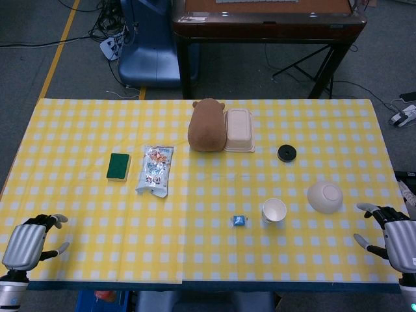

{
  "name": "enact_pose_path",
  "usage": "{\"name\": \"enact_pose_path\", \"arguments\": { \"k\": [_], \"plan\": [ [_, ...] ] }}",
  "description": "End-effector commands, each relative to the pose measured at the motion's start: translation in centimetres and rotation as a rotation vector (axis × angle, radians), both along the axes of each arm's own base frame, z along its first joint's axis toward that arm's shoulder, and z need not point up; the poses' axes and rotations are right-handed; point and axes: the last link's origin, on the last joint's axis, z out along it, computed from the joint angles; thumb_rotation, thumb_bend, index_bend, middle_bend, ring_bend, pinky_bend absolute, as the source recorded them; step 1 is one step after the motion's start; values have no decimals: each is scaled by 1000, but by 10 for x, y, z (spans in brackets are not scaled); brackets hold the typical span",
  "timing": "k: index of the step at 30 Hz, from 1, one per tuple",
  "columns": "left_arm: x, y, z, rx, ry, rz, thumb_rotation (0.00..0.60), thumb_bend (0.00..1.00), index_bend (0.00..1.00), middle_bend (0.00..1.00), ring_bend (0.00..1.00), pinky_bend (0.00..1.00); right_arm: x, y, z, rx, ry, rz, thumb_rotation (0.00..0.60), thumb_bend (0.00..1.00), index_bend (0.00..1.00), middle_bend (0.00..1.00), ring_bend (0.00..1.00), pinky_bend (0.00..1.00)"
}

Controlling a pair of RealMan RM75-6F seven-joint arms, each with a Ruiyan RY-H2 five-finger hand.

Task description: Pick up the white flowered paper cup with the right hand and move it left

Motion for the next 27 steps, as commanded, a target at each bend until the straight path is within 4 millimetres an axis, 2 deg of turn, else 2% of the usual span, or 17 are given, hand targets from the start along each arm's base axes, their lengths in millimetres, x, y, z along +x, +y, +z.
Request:
{"name": "enact_pose_path", "arguments": {
  "k": [1, 10, 13, 17, 21, 23, 27],
  "plan": [
    [0, 0, 1, 4, -6, 0, 600, 0, 485, 482, 394, 468, 0, -1, -2, 8, 3, -4, 600, 35, 328, 466, 402, 555],
    [0, -5, 10, 24, -37, -4, 600, 0, 485, 482, 394, 468, 9, -11, -17, 39, 6, 26, 600, 35, 328, 483, 426, 560],
    [1, -6, 14, 32, -52, -8, 600, 0, 485, 481, 394, 468, 15, -18, -24, 64, 12, 50, 600, 35, 328, 558, 556, 639],
    [1, -7, 17, 38, -63, -10, 600, 0, 485, 482, 394, 468, 33, -30, -34, 139, 73, 85, 600, 24, 322, 769, 776, 797],
    [1, -8, 20, 44, -72, -11, 600, 0, 485, 482, 394, 468, 53, -42, -41, 205, 157, 109, 600, 0, 264, 963, 955, 934],
    [1, -8, 22, 47, -77, -13, 600, 0, 485, 482, 394, 468, 64, -49, -45, 234, 196, 120, 600, 0, 253, 1000, 999, 983],
    [1, -9, 24, 50, -84, -13, 600, 0, 485, 482, 394, 468, 83, -62, -53, 285, 254, 128, 600, 0, 251, 1000, 1000, 1000]
  ]
}}
